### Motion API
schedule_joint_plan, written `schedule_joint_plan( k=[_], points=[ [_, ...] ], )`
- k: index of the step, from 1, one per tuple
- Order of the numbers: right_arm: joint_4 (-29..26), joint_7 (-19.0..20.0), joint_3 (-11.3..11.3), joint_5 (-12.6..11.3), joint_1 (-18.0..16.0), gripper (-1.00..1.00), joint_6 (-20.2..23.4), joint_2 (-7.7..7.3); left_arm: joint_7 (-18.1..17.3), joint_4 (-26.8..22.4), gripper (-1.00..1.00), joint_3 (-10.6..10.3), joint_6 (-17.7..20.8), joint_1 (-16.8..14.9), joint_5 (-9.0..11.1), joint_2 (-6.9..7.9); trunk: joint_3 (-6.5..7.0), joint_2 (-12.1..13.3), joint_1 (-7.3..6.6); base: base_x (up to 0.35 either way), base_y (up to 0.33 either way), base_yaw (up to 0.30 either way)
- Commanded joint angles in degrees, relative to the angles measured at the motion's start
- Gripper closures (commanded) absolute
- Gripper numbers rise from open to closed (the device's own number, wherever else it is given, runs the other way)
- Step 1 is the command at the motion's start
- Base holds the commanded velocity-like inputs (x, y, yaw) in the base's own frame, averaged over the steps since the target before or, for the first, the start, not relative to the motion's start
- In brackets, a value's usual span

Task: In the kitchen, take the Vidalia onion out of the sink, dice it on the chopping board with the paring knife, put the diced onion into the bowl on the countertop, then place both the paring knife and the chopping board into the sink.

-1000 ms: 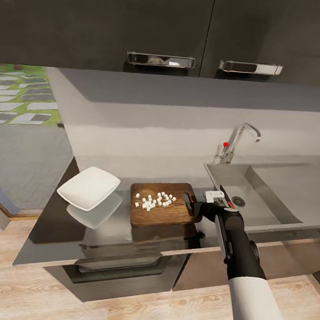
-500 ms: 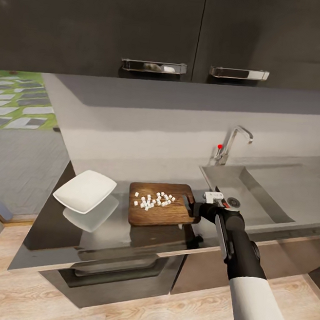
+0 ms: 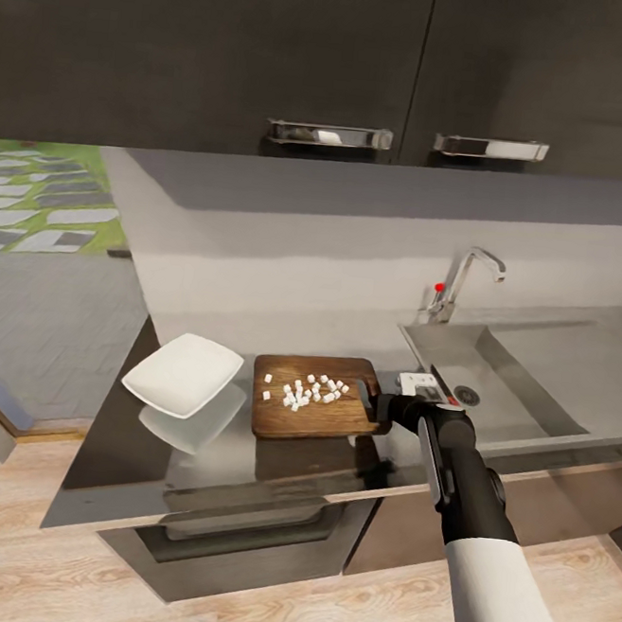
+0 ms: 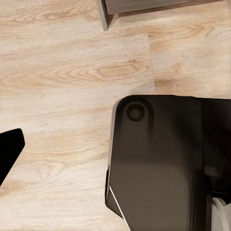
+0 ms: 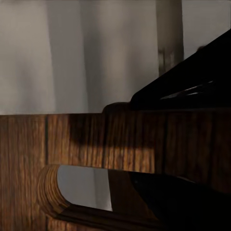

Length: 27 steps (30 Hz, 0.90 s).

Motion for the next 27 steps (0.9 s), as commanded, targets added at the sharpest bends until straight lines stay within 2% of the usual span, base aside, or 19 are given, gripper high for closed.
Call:
schedule_joint_plan(
  k=[1,8,15,27],
  points=[
    [-0.1,0.5,-0.2,0.5,0.0,1.00,0.2,0.07,0.2,-0.1,-1.00,-0.5,-0.1,0.0,0.5,0.03,-0.08,-0.1,0.02,0.000,0.038,0.000],
    [-0.1,-0.4,-0.1,0.6,0.0,1.00,0.3,0.07,0.2,-0.1,-1.00,-0.5,-0.1,0.0,0.5,0.03,-0.05,-0.1,0.02,0.000,0.003,0.000],
    [-0.1,-4.9,0.0,0.5,0.0,1.00,0.4,0.26,0.2,-0.1,-1.00,-0.5,-0.1,0.0,0.6,0.03,0.46,-0.1,0.02,0.000,0.000,0.000],
    [-0.3,-5.4,0.0,0.6,0.0,1.00,3.0,0.26,0.2,0.1,-1.00,-0.5,-0.1,0.0,0.5,0.03,1.54,-0.1,0.02,0.000,0.000,0.000]
  ],
)
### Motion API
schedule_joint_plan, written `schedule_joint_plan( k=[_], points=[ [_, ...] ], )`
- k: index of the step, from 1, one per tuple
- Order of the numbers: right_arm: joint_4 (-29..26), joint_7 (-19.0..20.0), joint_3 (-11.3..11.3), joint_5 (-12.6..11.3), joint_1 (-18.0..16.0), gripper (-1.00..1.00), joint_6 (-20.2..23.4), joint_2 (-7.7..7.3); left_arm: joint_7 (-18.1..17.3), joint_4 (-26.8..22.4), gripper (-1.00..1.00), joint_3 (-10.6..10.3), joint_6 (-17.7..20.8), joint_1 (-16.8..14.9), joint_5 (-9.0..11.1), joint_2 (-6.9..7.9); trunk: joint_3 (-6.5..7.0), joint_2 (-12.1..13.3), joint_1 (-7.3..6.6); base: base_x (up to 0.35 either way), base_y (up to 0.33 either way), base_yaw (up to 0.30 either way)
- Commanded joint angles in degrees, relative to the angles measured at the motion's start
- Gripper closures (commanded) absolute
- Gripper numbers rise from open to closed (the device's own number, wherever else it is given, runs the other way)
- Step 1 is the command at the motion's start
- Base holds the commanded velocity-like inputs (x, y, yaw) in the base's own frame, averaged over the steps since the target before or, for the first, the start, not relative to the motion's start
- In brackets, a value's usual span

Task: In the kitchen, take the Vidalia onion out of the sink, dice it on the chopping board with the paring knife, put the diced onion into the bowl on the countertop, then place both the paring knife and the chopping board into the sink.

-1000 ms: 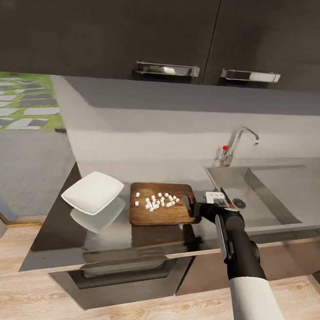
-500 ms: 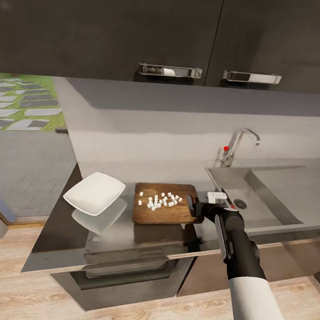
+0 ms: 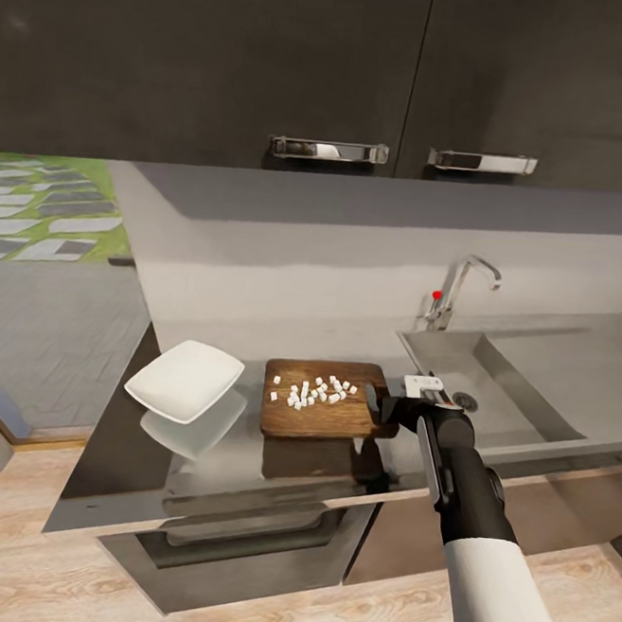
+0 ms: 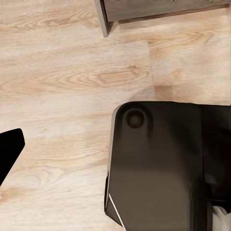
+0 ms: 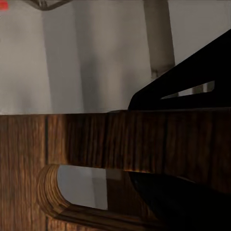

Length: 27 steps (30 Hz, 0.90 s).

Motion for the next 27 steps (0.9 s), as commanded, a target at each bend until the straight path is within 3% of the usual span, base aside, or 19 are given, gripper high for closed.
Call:
schedule_joint_plan(
  k=[1,17,27],
  points=[
    [-0.1,0.5,-0.2,0.6,0.0,1.00,0.2,0.06,0.2,-0.1,-1.00,-0.5,-0.1,0.0,0.5,0.03,0.01,-0.1,0.03,0.000,0.000,0.000],
    [-0.1,0.5,-0.2,0.6,0.0,1.00,0.3,0.14,0.2,-0.1,-1.00,-0.5,-0.1,0.0,0.6,0.03,1.45,-0.1,0.03,0.000,0.000,0.000],
    [-0.1,0.5,-0.2,0.6,0.0,1.00,0.3,0.14,0.2,-0.1,-1.00,-0.5,-0.1,0.0,0.5,0.03,2.36,-0.1,0.03,0.093,0.070,0.000]
  ],
)
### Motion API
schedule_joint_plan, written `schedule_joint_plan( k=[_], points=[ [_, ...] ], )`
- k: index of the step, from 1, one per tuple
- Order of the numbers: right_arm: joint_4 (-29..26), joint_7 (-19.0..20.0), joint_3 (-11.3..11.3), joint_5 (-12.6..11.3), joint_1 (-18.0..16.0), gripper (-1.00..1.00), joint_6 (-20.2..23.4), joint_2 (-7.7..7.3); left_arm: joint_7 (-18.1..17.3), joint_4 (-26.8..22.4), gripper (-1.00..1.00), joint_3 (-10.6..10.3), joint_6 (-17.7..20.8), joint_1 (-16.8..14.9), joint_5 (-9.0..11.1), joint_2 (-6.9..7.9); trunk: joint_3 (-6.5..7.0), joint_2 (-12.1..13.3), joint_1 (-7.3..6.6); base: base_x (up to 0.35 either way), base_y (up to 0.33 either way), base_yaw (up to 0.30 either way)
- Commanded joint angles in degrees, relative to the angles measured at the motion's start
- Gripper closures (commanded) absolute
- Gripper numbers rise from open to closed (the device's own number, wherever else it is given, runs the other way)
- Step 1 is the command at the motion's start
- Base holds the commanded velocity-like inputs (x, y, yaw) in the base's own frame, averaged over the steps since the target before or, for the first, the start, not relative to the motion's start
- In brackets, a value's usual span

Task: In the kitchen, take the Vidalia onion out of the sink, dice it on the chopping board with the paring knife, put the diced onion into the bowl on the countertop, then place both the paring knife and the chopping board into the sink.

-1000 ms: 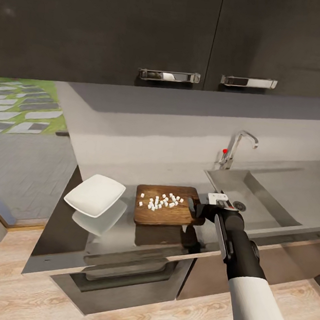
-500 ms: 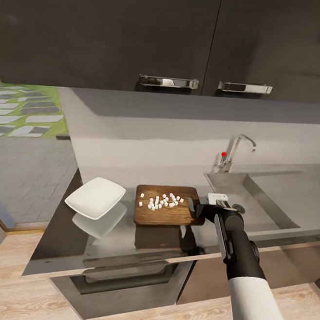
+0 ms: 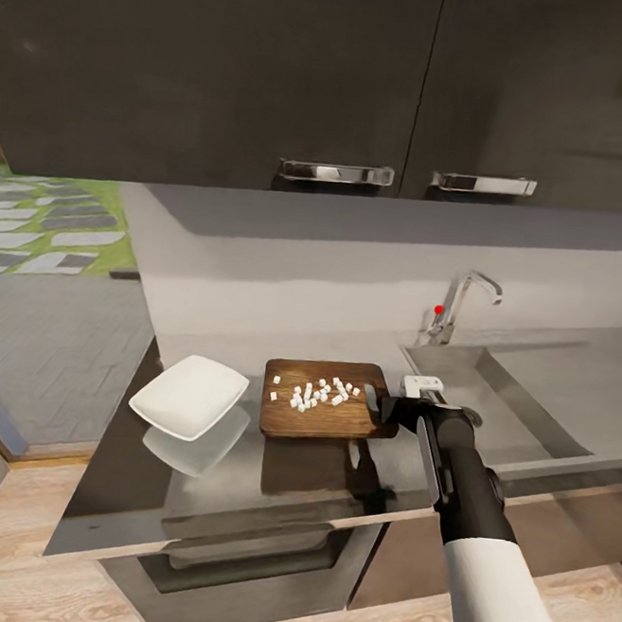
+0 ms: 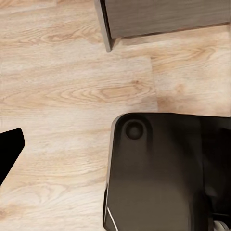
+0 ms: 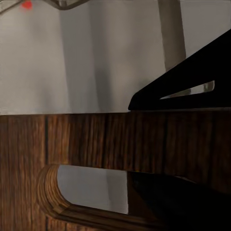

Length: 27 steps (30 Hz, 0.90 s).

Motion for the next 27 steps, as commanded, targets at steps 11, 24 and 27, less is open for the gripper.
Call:
schedule_joint_plan(
  k=[11,24,27],
  points=[
    [-0.1,0.5,-0.1,0.6,0.0,1.00,0.3,0.15,0.2,-0.1,-1.00,-0.5,-0.1,0.0,0.6,0.03,0.91,-0.1,0.03,0.002,0.001,0.000],
    [-0.2,0.5,0.0,0.6,0.0,1.00,1.2,0.24,0.2,-0.1,-1.00,-0.5,0.0,0.0,0.6,0.03,2.08,-0.1,0.03,0.000,0.000,0.000],
    [-0.3,0.5,0.0,0.6,0.0,1.00,2.4,0.28,0.2,-0.1,-1.00,-0.5,0.0,0.0,0.6,0.03,2.35,-0.1,0.03,0.000,0.000,0.000]
  ],
)
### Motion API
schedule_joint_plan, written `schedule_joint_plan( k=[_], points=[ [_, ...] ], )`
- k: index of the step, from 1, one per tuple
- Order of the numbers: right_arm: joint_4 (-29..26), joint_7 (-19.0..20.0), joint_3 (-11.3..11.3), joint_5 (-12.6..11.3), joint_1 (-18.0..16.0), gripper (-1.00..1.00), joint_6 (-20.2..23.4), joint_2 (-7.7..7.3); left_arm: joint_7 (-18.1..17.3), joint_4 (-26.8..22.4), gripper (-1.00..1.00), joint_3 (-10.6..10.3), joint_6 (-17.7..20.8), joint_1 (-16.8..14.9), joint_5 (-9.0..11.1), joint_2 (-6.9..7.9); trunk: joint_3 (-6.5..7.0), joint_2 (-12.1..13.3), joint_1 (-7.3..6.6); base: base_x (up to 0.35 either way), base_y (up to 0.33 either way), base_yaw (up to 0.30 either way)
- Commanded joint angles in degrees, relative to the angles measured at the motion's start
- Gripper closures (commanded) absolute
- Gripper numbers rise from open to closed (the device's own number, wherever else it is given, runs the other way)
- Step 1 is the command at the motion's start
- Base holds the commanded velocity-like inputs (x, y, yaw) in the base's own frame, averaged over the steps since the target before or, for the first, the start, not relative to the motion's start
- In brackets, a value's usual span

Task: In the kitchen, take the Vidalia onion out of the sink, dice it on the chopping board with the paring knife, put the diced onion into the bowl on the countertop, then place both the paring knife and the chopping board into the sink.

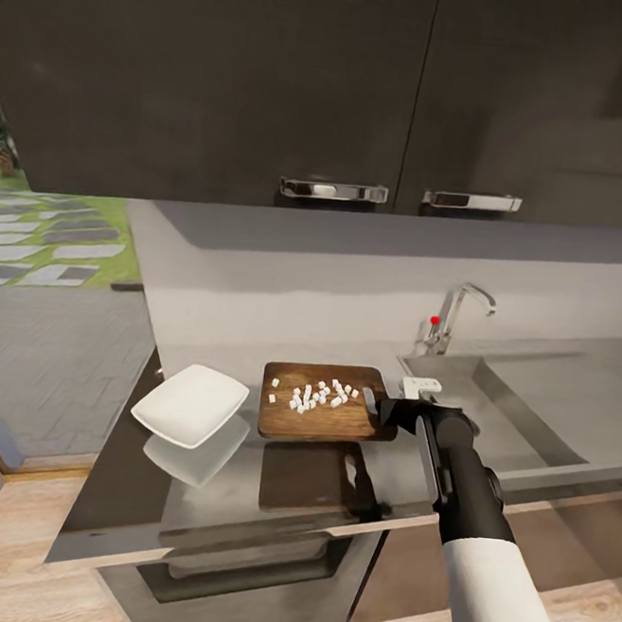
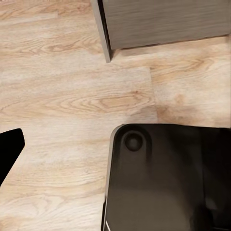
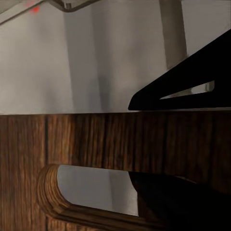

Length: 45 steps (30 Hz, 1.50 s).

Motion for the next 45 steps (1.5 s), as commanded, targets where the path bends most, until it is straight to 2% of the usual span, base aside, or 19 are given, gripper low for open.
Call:
schedule_joint_plan(
  k=[1,18,45],
  points=[
    [-0.1,0.6,-0.1,0.6,0.0,1.00,0.6,0.08,0.2,-0.1,-1.00,-0.5,-0.1,0.0,0.6,0.03,0.00,-0.1,0.03,0.000,0.000,0.000],
    [-0.3,0.6,-0.1,0.6,0.0,1.00,1.2,0.18,0.2,-0.1,-1.00,-0.5,-0.1,0.0,0.6,0.03,1.54,-0.1,0.03,0.000,0.015,0.000],
    [-0.3,0.6,-0.1,0.6,0.0,1.00,1.2,0.33,0.2,-0.1,-1.00,-0.5,-0.1,0.0,0.5,0.03,3.97,-0.1,0.03,0.009,0.182,0.000]
  ],
)
